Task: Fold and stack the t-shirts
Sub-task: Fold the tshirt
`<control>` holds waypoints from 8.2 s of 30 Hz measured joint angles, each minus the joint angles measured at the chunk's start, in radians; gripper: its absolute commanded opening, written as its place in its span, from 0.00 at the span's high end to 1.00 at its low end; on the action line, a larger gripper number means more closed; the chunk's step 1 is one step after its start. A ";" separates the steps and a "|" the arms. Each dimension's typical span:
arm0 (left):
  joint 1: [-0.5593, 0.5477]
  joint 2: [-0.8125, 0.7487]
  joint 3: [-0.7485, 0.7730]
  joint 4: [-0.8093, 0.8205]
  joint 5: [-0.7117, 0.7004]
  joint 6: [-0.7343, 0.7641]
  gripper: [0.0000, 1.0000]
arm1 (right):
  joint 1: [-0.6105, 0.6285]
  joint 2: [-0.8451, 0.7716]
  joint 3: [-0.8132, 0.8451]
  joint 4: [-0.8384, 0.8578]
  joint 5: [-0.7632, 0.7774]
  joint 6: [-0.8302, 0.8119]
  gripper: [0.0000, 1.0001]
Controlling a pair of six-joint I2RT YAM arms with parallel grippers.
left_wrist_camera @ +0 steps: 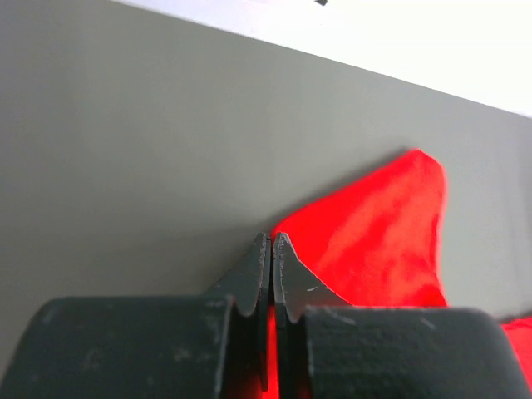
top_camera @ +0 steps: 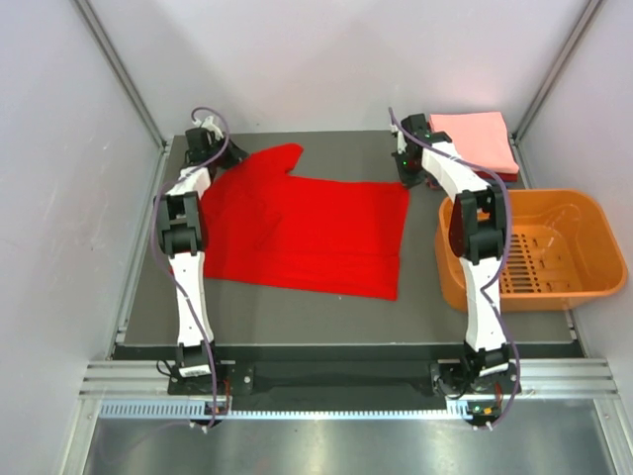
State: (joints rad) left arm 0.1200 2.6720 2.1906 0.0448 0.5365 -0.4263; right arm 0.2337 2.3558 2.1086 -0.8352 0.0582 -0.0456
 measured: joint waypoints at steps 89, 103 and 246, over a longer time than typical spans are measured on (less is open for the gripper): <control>-0.082 -0.945 -0.875 -0.394 -0.373 0.031 0.71 | 0.303 -0.704 -0.970 0.379 0.099 0.189 0.84; -0.304 -0.778 -0.912 -0.332 -0.171 0.004 0.73 | 0.355 -0.587 -0.969 0.426 0.071 0.201 0.84; 0.080 -1.019 -1.109 -0.680 -0.614 0.024 1.00 | 0.452 -0.662 -0.999 0.492 0.023 0.248 0.76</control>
State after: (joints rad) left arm 0.2001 1.6531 1.0813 -0.6350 -0.0772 -0.4026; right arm 0.6857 1.6936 1.1095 -0.3428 0.0814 0.2024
